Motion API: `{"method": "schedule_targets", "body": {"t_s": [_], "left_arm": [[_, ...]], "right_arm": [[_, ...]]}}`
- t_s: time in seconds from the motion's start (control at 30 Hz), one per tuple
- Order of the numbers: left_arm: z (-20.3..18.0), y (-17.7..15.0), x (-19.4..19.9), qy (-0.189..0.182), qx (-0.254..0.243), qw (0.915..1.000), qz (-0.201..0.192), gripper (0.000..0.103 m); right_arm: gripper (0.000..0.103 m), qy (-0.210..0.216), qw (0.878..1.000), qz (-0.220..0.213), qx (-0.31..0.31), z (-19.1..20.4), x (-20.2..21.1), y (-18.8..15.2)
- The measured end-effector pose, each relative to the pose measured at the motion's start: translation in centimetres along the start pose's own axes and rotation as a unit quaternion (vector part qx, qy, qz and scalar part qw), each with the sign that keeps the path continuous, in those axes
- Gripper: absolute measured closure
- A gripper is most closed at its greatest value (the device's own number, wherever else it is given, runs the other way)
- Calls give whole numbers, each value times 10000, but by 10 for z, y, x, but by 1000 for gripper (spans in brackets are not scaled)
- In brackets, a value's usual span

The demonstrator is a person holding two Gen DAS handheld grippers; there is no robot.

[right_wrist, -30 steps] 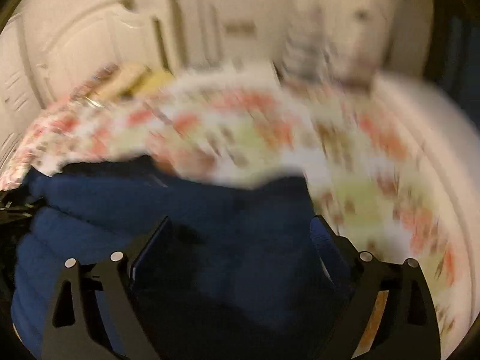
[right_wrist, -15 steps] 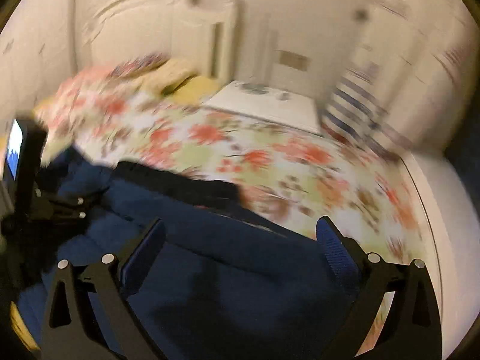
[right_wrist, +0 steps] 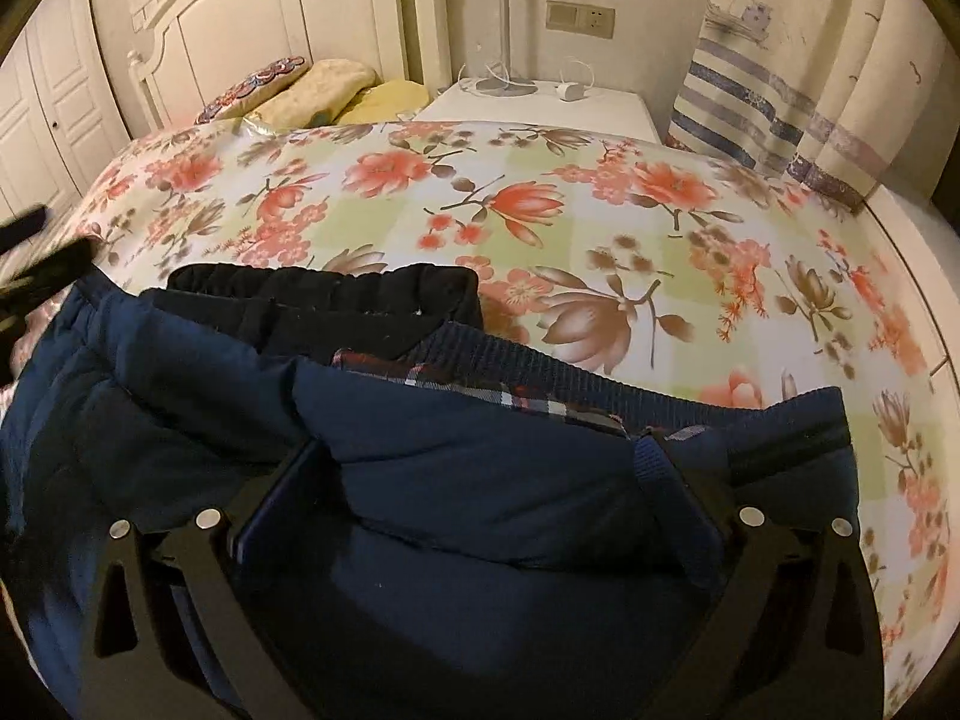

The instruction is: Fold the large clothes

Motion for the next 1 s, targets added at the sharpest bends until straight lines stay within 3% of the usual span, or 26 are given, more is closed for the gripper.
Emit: {"method": "schedule_targets", "body": {"t_s": [0.03, 0.07, 0.1, 0.13, 0.17, 0.3, 0.47, 0.57, 0.67, 0.73, 0.83, 0.9, 0.97, 1.0], "left_arm": [[11, -14, -21, -3, 201, 9992, 351, 3], [20, -38, -47, -230, 494, 9948, 865, 3], [20, -51, -58, -632, 760, 9888, 1116, 3], [26, -56, -63, -1076, 1182, 9802, 1173, 3], [30, -55, -62, -1173, 1320, 9775, 1156, 3], [28, -53, -70, -1048, 1211, 9795, 1219, 2], [34, -53, -72, -1300, 1506, 9732, 1150, 2], [40, -53, -53, -1051, 1612, 9763, 994, 10], [38, -47, 0, -886, 1546, 9823, 573, 10], [26, -45, 32, -794, 1284, 9880, 325, 6], [5, -51, 68, -433, 877, 9952, 42, 2], [-7, -63, 70, -214, 711, 9972, 86, 2], [-17, -80, 50, -152, 578, 9976, 348, 2], [-22, -91, 34, -203, 569, 9965, 573, 2]], "right_arm": [[5, 9, 10000, -5, -1, -1, -1, 1], [5, 19, 10000, -9, 3, -4, 2, 0], [5, 55, 10000, -18, 0, -2, 2, 0], [4, 78, 10000, -12, -2, -3, 3, 0], [4, 67, 10000, -8, -1, -2, 2, 0], [4, 62, 10000, -15, 2, -2, 2, 1], [4, 124, 9999, -22, -34, -3, 2, 2], [5, 163, 9998, 2, -91, -5, 5, 3], [5, -42, 9986, -508, -168, -4, 40, 8], [5, 132, 9971, -736, 106, 21, 67, 3], [5, 38, 9946, -749, 721, 55, 84, -13], [5, -74, 9922, -633, 1073, 71, 80, -29], [5, -312, 9903, -323, 1313, 76, 54, -50], [5, -230, 9914, -302, 1250, 77, 48, -53]]}}
Point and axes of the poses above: each gripper's, at about its wrist camera, not at the fingertips, and x roughly against the way its jaws point, z to its left, y to its top, the point moved 10 cm from there along -x, roughly the way its jaws point, and after that the axes turned 5 degrees about -x, right-handed, at the moved point
